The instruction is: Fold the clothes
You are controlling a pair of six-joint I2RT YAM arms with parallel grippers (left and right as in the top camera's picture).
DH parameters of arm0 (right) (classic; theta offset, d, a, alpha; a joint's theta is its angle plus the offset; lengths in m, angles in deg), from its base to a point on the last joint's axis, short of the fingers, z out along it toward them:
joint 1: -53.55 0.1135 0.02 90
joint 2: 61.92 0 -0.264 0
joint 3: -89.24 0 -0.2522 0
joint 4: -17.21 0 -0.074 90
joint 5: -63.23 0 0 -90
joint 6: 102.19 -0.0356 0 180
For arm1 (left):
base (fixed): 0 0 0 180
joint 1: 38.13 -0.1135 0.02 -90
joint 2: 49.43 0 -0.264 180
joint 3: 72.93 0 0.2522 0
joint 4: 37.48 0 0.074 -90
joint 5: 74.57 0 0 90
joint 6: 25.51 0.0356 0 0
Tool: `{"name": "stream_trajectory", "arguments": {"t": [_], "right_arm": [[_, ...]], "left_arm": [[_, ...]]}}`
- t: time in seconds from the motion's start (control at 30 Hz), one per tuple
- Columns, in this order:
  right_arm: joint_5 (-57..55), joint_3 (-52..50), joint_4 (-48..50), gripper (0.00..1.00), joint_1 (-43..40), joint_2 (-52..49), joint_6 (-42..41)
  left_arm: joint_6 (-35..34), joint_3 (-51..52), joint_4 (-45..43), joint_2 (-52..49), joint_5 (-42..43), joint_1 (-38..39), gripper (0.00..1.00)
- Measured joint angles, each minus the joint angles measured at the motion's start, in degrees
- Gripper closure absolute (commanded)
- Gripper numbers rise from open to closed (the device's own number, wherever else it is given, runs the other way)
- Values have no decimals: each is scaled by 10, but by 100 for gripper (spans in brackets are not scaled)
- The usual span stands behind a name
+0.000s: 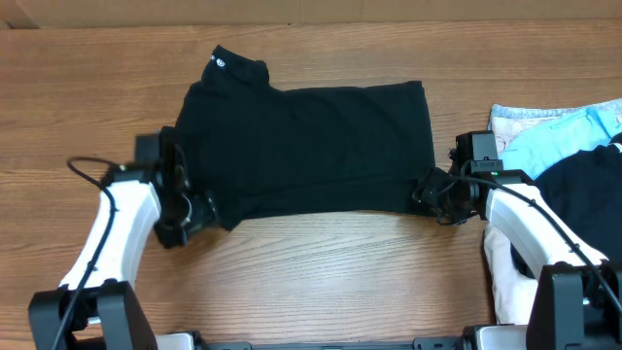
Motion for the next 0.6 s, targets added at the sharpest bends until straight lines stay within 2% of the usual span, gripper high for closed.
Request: {"name": "stream_trajectory", "arguments": {"t": [0.17,0.27,0.5,0.6], "right_arm": [[0,0,-5,35,0,0,0],[0,0,-9,34,0,0,0],[0,0,-16,32,0,0,0],[0,0,-18,31,0,0,0]], "left_arm": [[4,72,-59,0,36,0,23],[5,87,-83,0,48,0,25],[6,89,-130,0,61,0,40],[6,89,-145,0,61,0,51]]}}
